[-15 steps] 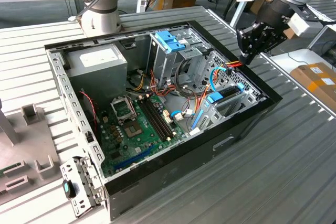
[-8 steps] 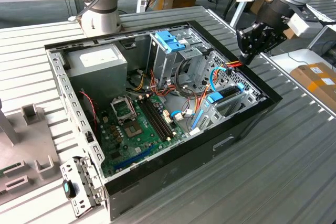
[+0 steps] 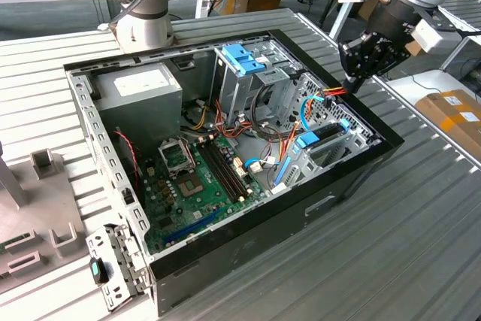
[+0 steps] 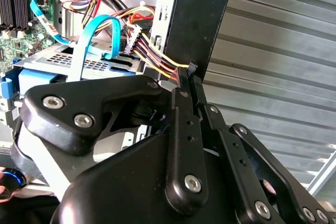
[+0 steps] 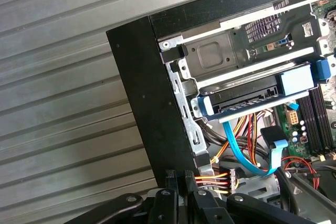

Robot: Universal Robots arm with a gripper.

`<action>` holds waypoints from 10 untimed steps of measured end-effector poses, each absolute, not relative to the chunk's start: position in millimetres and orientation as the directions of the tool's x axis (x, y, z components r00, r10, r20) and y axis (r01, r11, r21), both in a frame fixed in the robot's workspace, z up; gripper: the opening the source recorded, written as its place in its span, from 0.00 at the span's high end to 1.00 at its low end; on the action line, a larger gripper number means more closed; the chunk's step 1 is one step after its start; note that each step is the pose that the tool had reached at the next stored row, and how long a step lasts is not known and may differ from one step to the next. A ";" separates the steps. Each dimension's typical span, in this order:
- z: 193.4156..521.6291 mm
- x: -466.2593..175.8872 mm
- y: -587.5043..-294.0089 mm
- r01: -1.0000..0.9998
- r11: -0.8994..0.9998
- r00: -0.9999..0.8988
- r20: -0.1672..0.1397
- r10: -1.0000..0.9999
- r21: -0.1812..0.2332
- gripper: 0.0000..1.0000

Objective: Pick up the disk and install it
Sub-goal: 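Insert the first disk wire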

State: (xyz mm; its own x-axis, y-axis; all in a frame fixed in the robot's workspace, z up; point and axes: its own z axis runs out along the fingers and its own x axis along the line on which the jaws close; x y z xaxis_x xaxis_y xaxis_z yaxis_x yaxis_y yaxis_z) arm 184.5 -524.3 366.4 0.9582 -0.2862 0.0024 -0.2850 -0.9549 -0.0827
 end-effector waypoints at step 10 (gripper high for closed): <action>366.1 184.5 -524.3 -0.285 -0.955 0.958 0.002 -0.286 -0.083 0.84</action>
